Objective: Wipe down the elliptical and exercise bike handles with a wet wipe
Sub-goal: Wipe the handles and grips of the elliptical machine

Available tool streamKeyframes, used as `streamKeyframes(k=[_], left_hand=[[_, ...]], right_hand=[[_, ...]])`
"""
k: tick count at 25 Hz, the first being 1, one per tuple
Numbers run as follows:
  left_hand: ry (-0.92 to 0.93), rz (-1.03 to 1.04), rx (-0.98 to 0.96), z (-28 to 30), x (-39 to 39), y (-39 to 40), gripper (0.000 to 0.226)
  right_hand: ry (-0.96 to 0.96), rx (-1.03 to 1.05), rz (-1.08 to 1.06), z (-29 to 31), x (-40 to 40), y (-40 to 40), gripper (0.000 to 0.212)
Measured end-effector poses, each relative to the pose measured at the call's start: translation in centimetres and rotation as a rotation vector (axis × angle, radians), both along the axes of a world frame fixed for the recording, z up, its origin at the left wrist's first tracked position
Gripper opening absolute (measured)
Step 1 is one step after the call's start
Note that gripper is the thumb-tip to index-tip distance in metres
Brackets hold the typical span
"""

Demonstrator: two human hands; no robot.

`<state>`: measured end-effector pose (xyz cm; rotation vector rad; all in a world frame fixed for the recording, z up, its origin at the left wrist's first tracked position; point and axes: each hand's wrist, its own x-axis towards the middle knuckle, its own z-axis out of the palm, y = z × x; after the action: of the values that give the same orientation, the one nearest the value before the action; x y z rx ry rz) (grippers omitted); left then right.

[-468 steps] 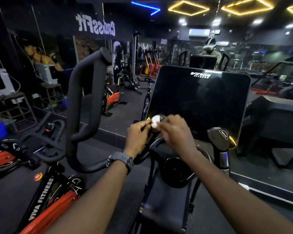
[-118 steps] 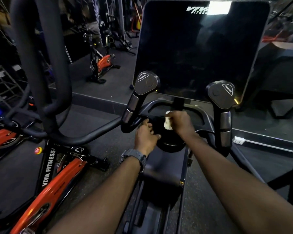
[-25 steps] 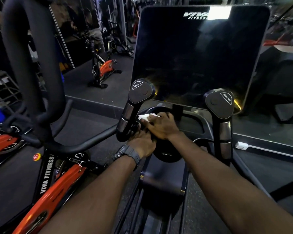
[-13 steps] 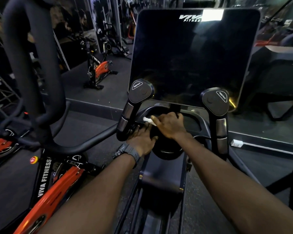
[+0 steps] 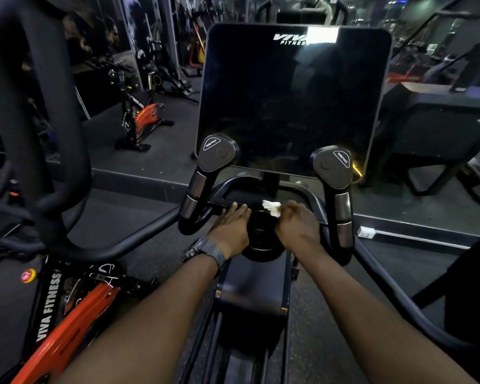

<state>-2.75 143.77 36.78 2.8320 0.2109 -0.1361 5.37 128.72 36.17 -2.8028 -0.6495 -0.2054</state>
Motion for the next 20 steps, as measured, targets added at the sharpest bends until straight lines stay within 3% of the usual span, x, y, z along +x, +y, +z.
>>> streamKeyframes(k=[5,10,12,14,17,20], left_hand=[[-0.103,-0.014,-0.095,0.3,0.0,-0.9,0.068],[-0.057,0.032,-0.007,0.3,0.6,-1.6,0.069],[-0.093,-0.012,-0.022,0.4,1.4,-2.1,0.065],[-0.110,-0.051,-0.067,0.4,1.9,-2.5,0.057],[-0.058,-0.070,-0.086,0.6,2.6,-2.7,0.060],[-0.105,-0.063,-0.073,-0.2,2.6,-2.7,0.061]], right_hand=[[-0.019,-0.027,0.129,0.0,-1.2,2.8,0.037],[-0.056,-0.184,-0.078,1.8,-1.6,-1.5,0.026],[0.121,-0.195,-0.076,1.5,-1.7,0.5,0.039],[0.097,-0.101,-0.026,0.1,-0.9,1.0,0.049],[0.097,0.023,-0.119,0.4,-1.4,-1.3,0.038],[0.091,-0.099,-0.190,-0.7,-0.5,-1.5,0.053]])
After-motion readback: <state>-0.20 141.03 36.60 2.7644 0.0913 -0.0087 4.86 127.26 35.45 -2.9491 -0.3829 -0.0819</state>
